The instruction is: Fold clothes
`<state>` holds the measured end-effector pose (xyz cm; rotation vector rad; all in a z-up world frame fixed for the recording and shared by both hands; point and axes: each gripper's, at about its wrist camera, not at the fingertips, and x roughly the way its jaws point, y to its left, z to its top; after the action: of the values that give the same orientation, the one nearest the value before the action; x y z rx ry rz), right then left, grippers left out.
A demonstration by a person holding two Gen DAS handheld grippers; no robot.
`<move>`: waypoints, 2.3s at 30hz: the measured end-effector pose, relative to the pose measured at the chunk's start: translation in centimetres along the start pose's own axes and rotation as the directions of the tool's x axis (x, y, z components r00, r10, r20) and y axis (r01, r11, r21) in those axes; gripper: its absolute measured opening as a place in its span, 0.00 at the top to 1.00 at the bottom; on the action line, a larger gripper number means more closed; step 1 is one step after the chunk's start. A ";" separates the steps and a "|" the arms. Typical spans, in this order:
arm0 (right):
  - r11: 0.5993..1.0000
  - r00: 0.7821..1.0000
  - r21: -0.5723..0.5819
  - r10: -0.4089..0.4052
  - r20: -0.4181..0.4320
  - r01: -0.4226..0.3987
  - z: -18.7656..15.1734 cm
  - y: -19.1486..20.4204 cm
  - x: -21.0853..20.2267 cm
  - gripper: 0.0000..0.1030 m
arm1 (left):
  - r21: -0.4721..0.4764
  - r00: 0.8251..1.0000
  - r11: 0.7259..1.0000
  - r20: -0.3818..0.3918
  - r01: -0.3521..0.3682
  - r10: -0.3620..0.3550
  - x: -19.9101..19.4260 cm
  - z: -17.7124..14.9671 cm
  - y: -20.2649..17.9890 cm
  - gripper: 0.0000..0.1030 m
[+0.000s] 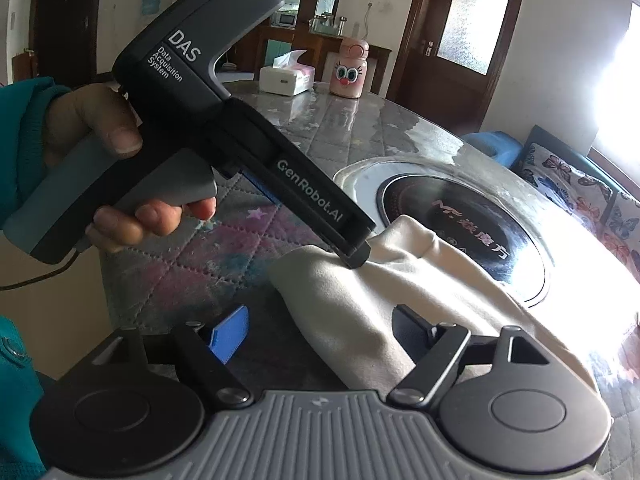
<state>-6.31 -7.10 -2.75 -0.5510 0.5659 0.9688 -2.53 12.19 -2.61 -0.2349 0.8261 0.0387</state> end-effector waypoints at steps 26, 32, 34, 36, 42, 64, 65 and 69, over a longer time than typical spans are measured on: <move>0.997 0.999 0.076 -0.012 0.042 0.009 1.5 -1.8 -0.5 0.85 | -0.335 0.961 0.910 -0.046 0.243 -0.273 -0.2 1.6 2.4 0.00; 0.989 0.996 0.145 0.007 0.089 -0.020 1.6 -3.5 -1.9 0.87 | -0.460 0.933 0.838 -0.056 0.292 -0.356 1.1 1.9 2.2 0.00; 0.987 0.995 0.159 0.012 0.102 -0.029 1.4 -3.8 -2.2 0.88 | -0.488 0.926 0.819 -0.054 0.301 -0.373 1.4 2.0 1.9 0.00; 0.985 0.993 0.170 0.020 0.112 -0.039 1.3 -4.2 -2.5 0.88 | -0.512 0.916 0.797 -0.049 0.320 -0.399 1.9 2.0 1.6 0.01; 0.981 0.990 0.185 0.041 0.133 -0.065 0.7 -4.3 -3.2 0.88 | -0.583 0.876 0.723 -0.039 0.371 -0.481 3.7 1.7 0.8 0.36; 0.790 0.955 0.563 -0.297 0.008 0.241 -8.5 -14.4 -6.7 0.54 | -0.522 0.893 0.773 -0.049 0.359 -0.447 4.1 0.9 0.6 0.78; 0.775 0.952 0.580 -0.307 -0.001 0.251 -8.9 -14.9 -6.8 0.54 | -0.507 0.897 0.785 -0.050 0.356 -0.439 4.0 0.9 0.4 0.78; 0.673 0.943 0.689 -0.329 -0.046 0.269 -12.0 -18.1 -6.6 0.54 | -0.467 0.908 0.814 -0.054 0.346 -0.416 3.7 1.1 -0.3 0.78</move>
<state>4.17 -27.19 -3.89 0.0803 0.6867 0.3991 0.83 11.91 -4.59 -0.8526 0.9038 -0.1738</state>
